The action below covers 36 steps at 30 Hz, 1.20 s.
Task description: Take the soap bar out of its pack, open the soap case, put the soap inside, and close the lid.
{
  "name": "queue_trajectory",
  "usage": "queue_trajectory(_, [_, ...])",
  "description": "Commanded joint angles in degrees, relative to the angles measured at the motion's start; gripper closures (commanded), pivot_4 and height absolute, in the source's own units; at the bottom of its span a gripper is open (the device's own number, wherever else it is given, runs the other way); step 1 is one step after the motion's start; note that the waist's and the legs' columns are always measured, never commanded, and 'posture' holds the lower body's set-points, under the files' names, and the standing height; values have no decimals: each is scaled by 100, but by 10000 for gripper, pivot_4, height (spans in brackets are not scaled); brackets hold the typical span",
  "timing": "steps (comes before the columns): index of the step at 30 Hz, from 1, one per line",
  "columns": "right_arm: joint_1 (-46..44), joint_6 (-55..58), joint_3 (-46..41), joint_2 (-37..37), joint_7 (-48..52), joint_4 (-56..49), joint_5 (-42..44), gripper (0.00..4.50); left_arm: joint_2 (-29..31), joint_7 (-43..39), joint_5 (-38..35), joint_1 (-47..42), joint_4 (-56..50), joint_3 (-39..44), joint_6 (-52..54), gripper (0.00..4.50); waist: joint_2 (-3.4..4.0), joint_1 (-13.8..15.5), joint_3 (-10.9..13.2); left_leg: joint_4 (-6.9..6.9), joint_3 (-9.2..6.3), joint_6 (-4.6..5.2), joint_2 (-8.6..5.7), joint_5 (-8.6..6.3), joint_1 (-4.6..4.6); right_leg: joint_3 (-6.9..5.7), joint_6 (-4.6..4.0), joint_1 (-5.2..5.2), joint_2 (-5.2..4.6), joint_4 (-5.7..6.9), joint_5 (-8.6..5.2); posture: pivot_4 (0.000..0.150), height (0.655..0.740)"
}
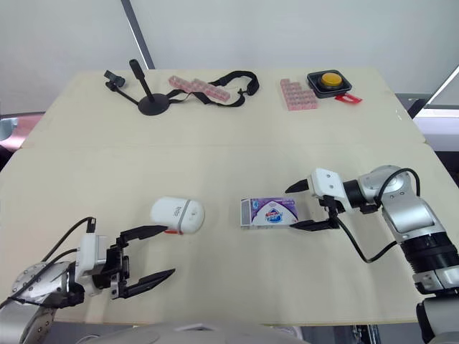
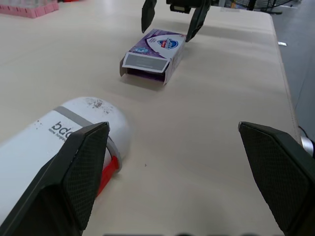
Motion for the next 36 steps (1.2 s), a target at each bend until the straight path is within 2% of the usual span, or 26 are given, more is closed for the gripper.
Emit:
queue_trajectory(1, [-89,-16,-12,61,24,15,23,0,65,-156,43,8,104,67,-352,203,1,-8,0,0,0,0,0,0,0,0,6,-1,1,2,3,1500,7343])
queue_trajectory(29, [69,130,-71,77,-20,32,50,0,124,329,140,13,-226,-202,2,203,2,-6,-1,0,1,0,7,1,3,0,9,-6,6,23,5,1500,7343])
queue_trajectory(31, [59,132,-61,91,-36,20,44,0,-37,279,167,150,-213,-207,-400,203,2,-10,-1,0,2,0,7,0,3,1,9,-6,5,23,5,1500,7343])
queue_trajectory(36, [46,154,-50,113,-61,-3,48,0,-188,383,49,315,-209,-252,-396,203,2,2,-1,0,4,0,14,0,3,0,8,-6,11,23,5,1500,7343])
